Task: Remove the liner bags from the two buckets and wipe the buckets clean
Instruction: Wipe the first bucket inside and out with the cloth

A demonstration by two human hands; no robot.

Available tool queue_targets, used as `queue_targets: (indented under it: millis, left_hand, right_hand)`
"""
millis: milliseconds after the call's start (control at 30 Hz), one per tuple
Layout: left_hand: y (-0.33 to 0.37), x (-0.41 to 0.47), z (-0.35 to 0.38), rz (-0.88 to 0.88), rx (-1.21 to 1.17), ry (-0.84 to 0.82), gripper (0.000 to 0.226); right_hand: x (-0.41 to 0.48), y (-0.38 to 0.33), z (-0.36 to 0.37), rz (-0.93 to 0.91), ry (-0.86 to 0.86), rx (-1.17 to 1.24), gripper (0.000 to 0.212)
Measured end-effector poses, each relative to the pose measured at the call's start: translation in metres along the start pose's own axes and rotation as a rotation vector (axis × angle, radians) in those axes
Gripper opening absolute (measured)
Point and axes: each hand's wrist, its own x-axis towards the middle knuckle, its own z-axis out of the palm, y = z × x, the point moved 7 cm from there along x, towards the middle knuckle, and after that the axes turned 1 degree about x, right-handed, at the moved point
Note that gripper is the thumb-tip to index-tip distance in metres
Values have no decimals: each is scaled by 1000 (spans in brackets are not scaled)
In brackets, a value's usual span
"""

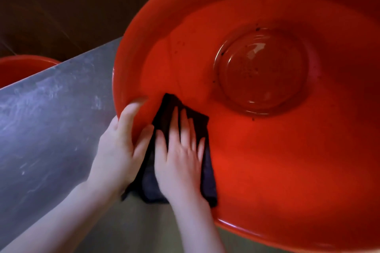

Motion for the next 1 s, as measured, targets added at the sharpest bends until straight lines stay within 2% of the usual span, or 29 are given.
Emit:
queue_targets:
  millis: [100, 167, 233, 333, 433, 533, 600, 667, 767, 867, 933, 1000]
  left_hand:
    - [0, -1, -1, -2, -16, -3, 45]
    - [0, -1, -2, 5, -21, -7, 45]
    - [1, -1, -2, 9, -32, -13, 45]
    - [4, 0, 1, 16, -50, -29, 45]
    - [4, 0, 3, 20, -53, -27, 41]
    - [7, 1, 1, 49, -69, -25, 37]
    - [5, 1, 1, 44, -78, -31, 37]
    - [4, 1, 0, 34, -91, -47, 39]
    - [6, 1, 0, 27, -90, -57, 40]
    - [6, 1, -4, 1, -99, -60, 39]
    - [12, 0, -5, 12, -98, -102, 40]
    - [16, 0, -4, -27, -78, -157, 48]
  right_hand:
    - [10, 10, 2, 46, -16, -16, 66]
    - [49, 34, 4, 180, -41, -47, 62]
    - [94, 62, 5, 352, -86, 99, 56]
    - [135, 81, 1, 459, -131, 117, 52]
    - [123, 66, 4, 382, -144, 77, 53]
    - [60, 25, 6, 136, -80, -37, 61]
    - [13, -2, 2, -8, -10, 2, 65]
    - [0, -8, 1, -42, 5, 55, 65]
    - [45, 16, 5, 87, -39, -40, 62]
    - [114, 57, 5, 351, -79, 150, 55]
    - [141, 71, 4, 399, -108, 153, 53]
    - [151, 76, 8, 362, -100, 117, 54]
